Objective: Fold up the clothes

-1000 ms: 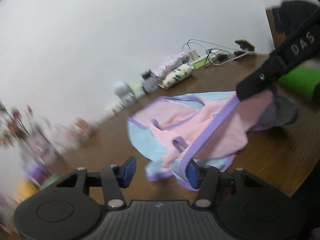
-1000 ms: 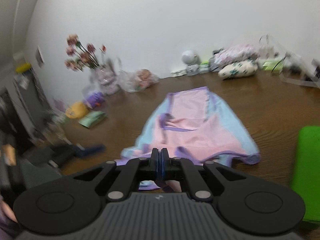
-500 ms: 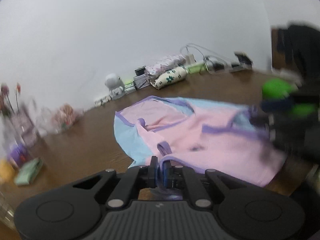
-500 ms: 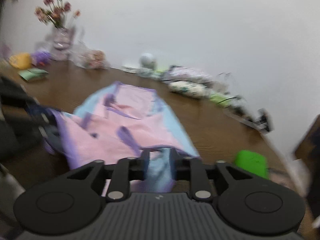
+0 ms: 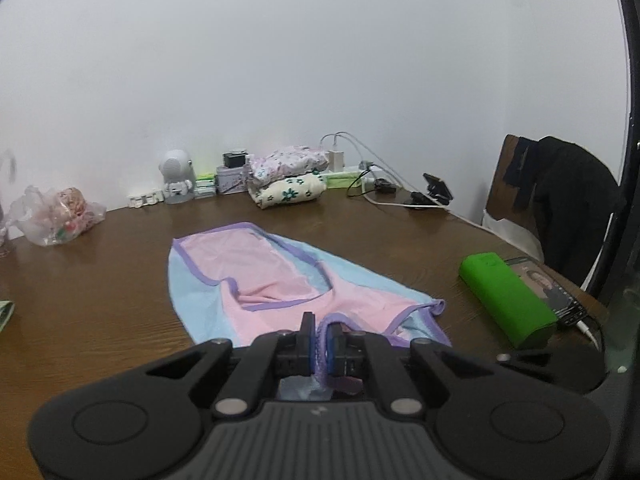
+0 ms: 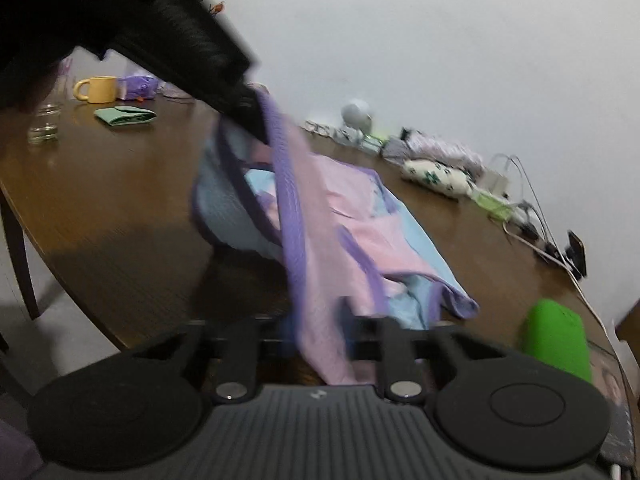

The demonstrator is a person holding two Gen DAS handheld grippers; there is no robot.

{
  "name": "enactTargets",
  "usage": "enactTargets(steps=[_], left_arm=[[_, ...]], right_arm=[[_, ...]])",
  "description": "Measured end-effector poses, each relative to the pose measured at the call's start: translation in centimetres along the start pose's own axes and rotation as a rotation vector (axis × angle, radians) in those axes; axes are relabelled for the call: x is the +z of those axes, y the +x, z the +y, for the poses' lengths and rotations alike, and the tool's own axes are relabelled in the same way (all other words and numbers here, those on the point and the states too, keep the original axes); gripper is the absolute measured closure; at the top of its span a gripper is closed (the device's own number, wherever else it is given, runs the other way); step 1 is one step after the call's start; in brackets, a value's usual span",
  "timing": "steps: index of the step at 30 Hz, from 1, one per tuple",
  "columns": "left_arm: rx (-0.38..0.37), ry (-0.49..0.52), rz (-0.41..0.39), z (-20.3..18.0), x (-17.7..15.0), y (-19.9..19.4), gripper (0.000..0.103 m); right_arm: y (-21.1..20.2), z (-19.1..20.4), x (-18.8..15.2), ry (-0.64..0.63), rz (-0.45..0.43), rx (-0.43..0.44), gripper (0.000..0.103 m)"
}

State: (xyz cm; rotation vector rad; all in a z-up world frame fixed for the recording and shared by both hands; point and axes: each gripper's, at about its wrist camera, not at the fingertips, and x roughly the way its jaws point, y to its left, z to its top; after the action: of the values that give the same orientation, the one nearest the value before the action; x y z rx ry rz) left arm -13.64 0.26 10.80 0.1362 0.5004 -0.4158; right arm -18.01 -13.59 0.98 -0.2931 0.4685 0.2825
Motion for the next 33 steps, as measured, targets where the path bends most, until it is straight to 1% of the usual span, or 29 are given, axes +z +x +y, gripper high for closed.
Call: enactTargets(steps=[1,2,4,5,6,7,8,9,10,11,12,13,14,15,16,18,21,23,26,27,31,33], left_arm=[[-0.007,-0.003,-0.013,0.3,0.3,-1.0,0.099],[-0.014,-0.006,-0.025,0.5,0.5,-1.9,0.099],[-0.003,-0.018,-0.042,1.0,1.2,-2.7,0.099],[0.005,-0.025,-0.049,1.3,1.6,-3.0,0.099],[0.018,-0.021,-0.044,1.5,1.8,-2.5,0.099],[0.022,-0.022,-0.022,1.8,1.8,-1.4,0.099],[0.02,-0.03,0.005,2.0,1.8,-0.1,0.099],[0.008,-0.035,0.03,2.1,1.6,1.0,0.099],[-0.008,-0.039,0.054,2.1,1.4,2.1,0.099],[-0.025,-0.042,0.077,2.1,1.2,3.2,0.099],[-0.036,-0.043,0.092,2.2,1.0,3.9,0.099],[-0.044,-0.044,0.102,2.3,0.8,4.4,0.099],[-0.052,-0.045,0.112,2.5,0.7,5.0,0.099],[-0.059,-0.052,0.123,2.8,0.5,5.5,0.099],[-0.064,-0.062,0.135,3.2,0.4,6.0,0.099],[-0.074,-0.08,0.153,3.8,0.2,6.7,0.099],[-0.088,-0.095,0.158,4.1,0.4,7.1,0.099],[-0.098,-0.106,0.161,4.3,0.4,7.4,0.099],[-0.103,-0.116,0.163,4.5,0.6,7.7,0.098],[-0.097,-0.115,0.16,4.4,0.7,7.7,0.098],[-0.099,-0.107,0.137,4.0,0.9,7.0,0.098],[-0.103,-0.102,0.121,3.7,0.9,6.4,0.098]], right_arm=[[-0.8,-0.8,0.3,0.023,0.004,0.025,0.096],[-2.4,-2.4,1.3,0.075,-0.015,0.101,0.099],[-5.4,-5.7,3.2,0.173,-0.055,0.243,0.099],[-6.1,-6.9,4.2,0.185,-0.086,0.238,0.099],[-6.7,-8.1,5.2,0.193,-0.115,0.229,0.099],[-6.0,-9.0,5.9,0.179,-0.127,0.18,0.098],[-4.2,-9.5,6.1,0.172,-0.105,0.123,0.096],[-2.4,-10.0,6.3,0.164,-0.082,0.066,0.087],[-0.6,-10.4,6.5,0.152,-0.057,0.007,0.081],[1.3,-10.0,6.0,0.114,-0.012,-0.073,0.074],[2.9,-9.6,5.5,0.079,0.028,-0.144,0.074],[3.0,-9.1,5.0,0.066,0.019,-0.151,0.072],[3.0,-8.6,4.4,0.057,0.012,-0.156,0.063],[2.9,-8.6,3.9,0.074,0.007,-0.152,0.057],[2.8,-8.6,3.4,0.092,0.003,-0.149,0.055],[3.0,-9.1,2.6,0.126,0.002,-0.152,0.048],[3.4,-9.9,2.1,0.142,0.002,-0.154,0.046],[2.6,-10.4,2.1,0.12,-0.009,-0.147,0.045],[1.6,-11.4,2.5,0.105,-0.025,-0.109,0.032],[1.3,-11.7,2.6,0.114,-0.028,-0.096,0.03],[0.8,-12.6,2.4,0.166,-0.015,-0.036,0.029],[0.8,-12.6,2.5,0.193,-0.014,-0.024,0.029]])
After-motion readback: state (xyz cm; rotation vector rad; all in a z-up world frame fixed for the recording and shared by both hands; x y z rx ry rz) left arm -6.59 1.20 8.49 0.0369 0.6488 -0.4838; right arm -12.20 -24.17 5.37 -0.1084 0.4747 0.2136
